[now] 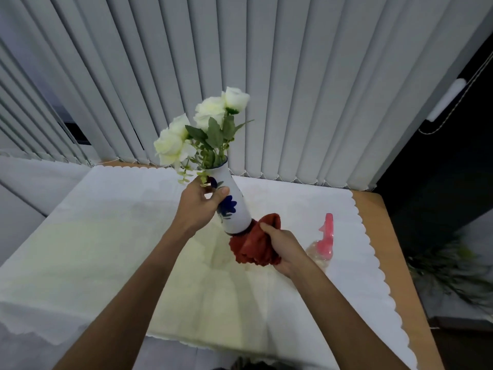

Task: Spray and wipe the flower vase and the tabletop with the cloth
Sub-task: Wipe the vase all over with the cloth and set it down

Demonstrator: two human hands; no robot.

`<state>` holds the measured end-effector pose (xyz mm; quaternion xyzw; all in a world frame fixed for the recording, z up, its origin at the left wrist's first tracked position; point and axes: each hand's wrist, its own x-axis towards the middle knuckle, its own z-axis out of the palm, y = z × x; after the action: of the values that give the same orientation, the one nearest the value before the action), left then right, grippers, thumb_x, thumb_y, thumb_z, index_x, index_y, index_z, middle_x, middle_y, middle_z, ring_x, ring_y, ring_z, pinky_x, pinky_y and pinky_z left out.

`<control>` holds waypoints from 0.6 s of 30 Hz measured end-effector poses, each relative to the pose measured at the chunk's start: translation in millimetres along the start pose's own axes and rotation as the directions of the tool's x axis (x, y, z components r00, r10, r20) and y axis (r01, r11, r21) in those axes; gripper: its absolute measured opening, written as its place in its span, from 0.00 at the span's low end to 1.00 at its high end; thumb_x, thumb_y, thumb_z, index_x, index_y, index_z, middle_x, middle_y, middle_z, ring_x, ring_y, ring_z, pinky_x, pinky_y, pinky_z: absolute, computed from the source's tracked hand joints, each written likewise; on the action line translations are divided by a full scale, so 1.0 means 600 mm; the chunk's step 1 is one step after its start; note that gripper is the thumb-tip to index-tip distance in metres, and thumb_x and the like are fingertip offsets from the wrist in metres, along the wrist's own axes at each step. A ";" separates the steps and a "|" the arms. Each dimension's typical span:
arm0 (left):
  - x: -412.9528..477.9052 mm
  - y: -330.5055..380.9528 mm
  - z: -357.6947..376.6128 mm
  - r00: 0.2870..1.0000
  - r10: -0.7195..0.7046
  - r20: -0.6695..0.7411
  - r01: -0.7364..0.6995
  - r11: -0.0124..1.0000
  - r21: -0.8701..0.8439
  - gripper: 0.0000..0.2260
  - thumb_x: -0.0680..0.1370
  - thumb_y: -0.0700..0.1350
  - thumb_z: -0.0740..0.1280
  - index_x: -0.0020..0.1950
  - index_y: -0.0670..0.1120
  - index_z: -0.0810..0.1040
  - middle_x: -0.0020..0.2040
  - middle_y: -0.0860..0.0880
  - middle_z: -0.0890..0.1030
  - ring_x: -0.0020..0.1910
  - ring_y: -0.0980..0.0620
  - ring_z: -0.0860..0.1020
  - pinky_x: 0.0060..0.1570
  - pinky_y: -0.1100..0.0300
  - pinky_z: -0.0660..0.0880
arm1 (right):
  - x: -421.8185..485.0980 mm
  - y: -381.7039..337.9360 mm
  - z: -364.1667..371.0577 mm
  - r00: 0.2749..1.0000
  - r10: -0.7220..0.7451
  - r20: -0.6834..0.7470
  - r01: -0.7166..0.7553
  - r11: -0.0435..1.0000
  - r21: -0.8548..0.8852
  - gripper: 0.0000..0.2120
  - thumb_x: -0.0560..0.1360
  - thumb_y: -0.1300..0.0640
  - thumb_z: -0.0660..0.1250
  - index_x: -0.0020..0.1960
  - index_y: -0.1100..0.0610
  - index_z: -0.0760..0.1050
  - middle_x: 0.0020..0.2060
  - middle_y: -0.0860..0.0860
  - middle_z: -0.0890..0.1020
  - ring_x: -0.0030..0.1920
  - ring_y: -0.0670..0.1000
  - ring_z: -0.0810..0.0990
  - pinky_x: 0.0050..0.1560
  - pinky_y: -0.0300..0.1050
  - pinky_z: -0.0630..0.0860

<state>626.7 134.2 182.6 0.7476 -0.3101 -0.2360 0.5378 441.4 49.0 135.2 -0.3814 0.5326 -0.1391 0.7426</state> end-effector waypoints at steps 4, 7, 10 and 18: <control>0.042 -0.003 0.044 0.998 0.060 -0.033 -0.056 0.992 0.116 0.11 0.77 0.46 0.73 0.57 0.47 0.77 0.49 0.54 0.80 0.48 0.54 0.78 0.48 0.62 0.73 | 0.007 0.010 -0.028 0.999 -0.006 -0.039 0.005 1.000 -0.028 0.09 0.82 0.53 0.68 0.56 0.57 0.78 0.47 0.53 0.85 0.50 0.54 0.84 0.54 0.53 0.82; 0.085 -0.025 0.076 0.999 0.051 -0.013 -0.047 0.980 0.195 0.15 0.77 0.45 0.73 0.62 0.43 0.77 0.50 0.52 0.80 0.49 0.54 0.76 0.50 0.62 0.69 | 0.014 0.022 -0.033 0.997 -0.011 -0.080 0.004 0.996 -0.094 0.13 0.81 0.51 0.69 0.60 0.57 0.80 0.50 0.53 0.86 0.54 0.56 0.85 0.57 0.58 0.83; 0.127 -0.055 0.106 1.000 0.007 0.011 -0.009 0.975 0.222 0.15 0.77 0.45 0.72 0.61 0.42 0.77 0.49 0.51 0.80 0.50 0.51 0.77 0.50 0.62 0.69 | 0.021 0.028 -0.034 0.996 -0.016 -0.087 0.006 0.994 -0.113 0.12 0.81 0.51 0.69 0.62 0.55 0.79 0.53 0.52 0.86 0.54 0.54 0.84 0.47 0.51 0.83; 0.204 -0.099 0.156 0.999 -0.034 0.040 0.022 0.962 0.271 0.17 0.77 0.45 0.73 0.61 0.38 0.76 0.54 0.44 0.83 0.51 0.49 0.78 0.49 0.63 0.68 | 0.043 0.026 -0.035 0.993 -0.047 -0.110 0.023 0.978 -0.209 0.04 0.82 0.52 0.67 0.52 0.49 0.81 0.46 0.45 0.87 0.48 0.46 0.85 0.44 0.46 0.81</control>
<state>660.0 -1.7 94.9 0.8130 -0.3405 -0.2155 0.4203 429.7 34.8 103.4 -0.4574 0.5788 -0.1176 0.6647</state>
